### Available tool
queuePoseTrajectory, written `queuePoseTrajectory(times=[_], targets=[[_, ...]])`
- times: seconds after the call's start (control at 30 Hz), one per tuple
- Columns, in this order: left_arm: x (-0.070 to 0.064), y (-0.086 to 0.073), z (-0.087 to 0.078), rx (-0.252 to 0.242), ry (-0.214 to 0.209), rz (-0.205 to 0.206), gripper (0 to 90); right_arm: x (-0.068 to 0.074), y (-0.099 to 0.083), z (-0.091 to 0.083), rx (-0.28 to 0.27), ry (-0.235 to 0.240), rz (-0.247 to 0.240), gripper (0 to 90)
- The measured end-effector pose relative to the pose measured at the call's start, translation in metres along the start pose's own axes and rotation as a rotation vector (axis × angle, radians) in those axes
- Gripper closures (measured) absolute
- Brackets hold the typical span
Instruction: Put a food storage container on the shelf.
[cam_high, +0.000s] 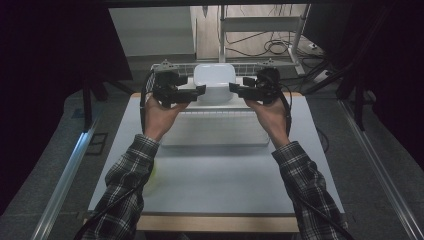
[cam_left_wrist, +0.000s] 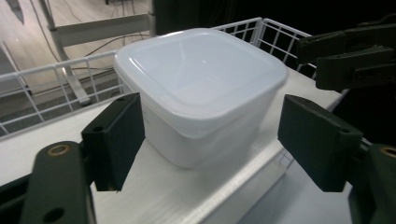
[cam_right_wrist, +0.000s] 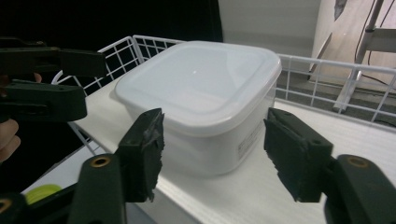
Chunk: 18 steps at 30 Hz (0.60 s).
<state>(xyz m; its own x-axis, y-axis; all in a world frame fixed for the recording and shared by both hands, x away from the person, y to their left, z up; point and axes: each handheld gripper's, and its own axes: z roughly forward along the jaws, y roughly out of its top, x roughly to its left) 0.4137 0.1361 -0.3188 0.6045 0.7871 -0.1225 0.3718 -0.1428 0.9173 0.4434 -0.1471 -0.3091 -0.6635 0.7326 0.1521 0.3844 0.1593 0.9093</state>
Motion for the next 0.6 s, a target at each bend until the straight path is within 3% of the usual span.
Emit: queuePoseTrajectory(times=[0.3, 0.47, 0.6], targets=[[-0.019, -0.025, -0.02, -0.006, -0.049, 0.024, 10.8, 0.007, -0.02, -0.013, 0.008, 0.039, -0.034, 25.2], [-0.033, -0.038, -0.031, 0.009, -0.052, 0.096, 7.6, 0.013, -0.036, -0.02, 0.021, 0.066, -0.042, 19.4], [-0.04, -0.052, -0.038, 0.0, -0.06, 0.116, 6.7, 0.017, -0.049, -0.026, 0.032, 0.081, -0.061, 14.8]])
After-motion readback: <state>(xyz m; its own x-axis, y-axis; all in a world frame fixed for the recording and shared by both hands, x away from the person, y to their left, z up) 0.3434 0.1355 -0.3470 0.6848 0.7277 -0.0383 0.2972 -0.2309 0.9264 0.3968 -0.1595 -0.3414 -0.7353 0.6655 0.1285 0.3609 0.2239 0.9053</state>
